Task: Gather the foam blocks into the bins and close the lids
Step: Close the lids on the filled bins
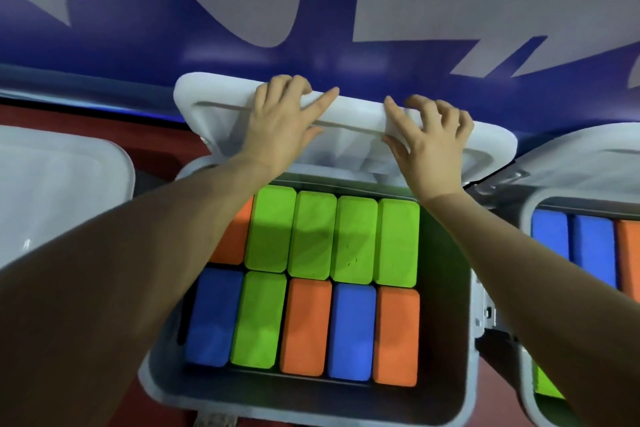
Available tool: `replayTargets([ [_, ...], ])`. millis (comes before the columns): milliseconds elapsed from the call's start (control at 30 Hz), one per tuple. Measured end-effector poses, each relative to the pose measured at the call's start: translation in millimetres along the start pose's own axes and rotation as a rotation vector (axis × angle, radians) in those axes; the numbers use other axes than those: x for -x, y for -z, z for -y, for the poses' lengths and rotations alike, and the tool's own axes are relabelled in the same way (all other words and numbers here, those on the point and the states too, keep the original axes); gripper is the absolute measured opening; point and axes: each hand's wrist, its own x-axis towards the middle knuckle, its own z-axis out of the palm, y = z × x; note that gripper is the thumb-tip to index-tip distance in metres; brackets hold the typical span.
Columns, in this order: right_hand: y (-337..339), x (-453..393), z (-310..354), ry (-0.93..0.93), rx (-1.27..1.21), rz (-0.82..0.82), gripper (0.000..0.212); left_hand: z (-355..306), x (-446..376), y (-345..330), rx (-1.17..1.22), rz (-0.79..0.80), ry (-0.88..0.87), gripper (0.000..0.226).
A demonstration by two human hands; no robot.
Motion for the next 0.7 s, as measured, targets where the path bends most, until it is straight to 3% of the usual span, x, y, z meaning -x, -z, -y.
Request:
replayTargets([
  [367, 19.5, -9.6, -5.8, 0.101, -0.007, -0.076, 0.046, 3.3, -13.0, 12.1, -0.055, -0.12, -0.072, 0.042],
  [700, 106.1, -42.5, 13.3, 0.073, 0.004, -0.198, 0.04, 14.9, -36.0, 94.7, -0.009, -0.299, -0.12, 0.043],
])
